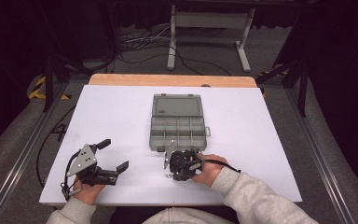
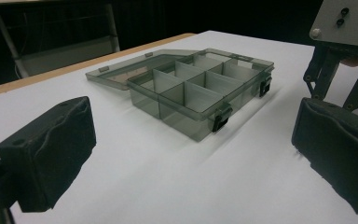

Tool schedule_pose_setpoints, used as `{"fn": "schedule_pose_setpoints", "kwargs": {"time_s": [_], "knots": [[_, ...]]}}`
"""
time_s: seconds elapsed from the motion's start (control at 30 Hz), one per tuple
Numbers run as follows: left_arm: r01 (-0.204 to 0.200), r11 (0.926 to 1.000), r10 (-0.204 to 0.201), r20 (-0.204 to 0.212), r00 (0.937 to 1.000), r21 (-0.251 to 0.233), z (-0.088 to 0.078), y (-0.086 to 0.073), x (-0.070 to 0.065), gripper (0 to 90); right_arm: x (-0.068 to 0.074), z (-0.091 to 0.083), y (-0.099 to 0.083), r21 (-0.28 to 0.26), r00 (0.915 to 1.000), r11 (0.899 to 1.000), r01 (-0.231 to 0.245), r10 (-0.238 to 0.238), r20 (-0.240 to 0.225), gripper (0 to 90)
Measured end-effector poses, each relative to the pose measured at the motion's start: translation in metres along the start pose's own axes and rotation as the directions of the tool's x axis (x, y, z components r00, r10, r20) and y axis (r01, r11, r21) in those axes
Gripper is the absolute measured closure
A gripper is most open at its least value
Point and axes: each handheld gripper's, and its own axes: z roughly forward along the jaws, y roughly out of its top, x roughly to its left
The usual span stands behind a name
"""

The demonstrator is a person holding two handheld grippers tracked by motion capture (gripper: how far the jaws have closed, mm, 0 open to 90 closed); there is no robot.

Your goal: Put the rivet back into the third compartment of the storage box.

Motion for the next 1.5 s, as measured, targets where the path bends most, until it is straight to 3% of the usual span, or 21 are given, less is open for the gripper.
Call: {"fn": "schedule_pose_setpoints", "kwargs": {"time_s": [0.23, 0.9, 1.23, 1.5], "knots": [[-0.002, 1.0000, 0.002, -0.002, 1.0000, 0.000, 0.000, 0.000, 0.001, 0.2, -0.001, -0.011, 0.001, -0.014, 0.9999, 1.000, -0.001, 0.001, 0.010, 82.3], [0.002, 1.0000, -0.002, -0.003, 1.0000, 0.003, 0.000, 0.000, 0.001, 0.3, -0.022, -0.069, 0.016, -0.091, 0.9962, 0.996, -0.011, 0.018, 0.086, 82.5], [0.003, 1.0000, -0.003, -0.005, 1.0000, 0.003, 0.000, 0.000, 0.002, 0.2, -0.043, -0.089, 0.023, -0.123, 0.9922, 0.992, -0.038, 0.052, 0.113, 82.5], [0.004, 1.0000, -0.004, -0.005, 1.0000, 0.003, 0.000, -0.001, 0.002, 0.3, -0.065, -0.091, 0.024, -0.131, 0.9857, 0.988, -0.085, 0.102, 0.134, 82.5]]}}
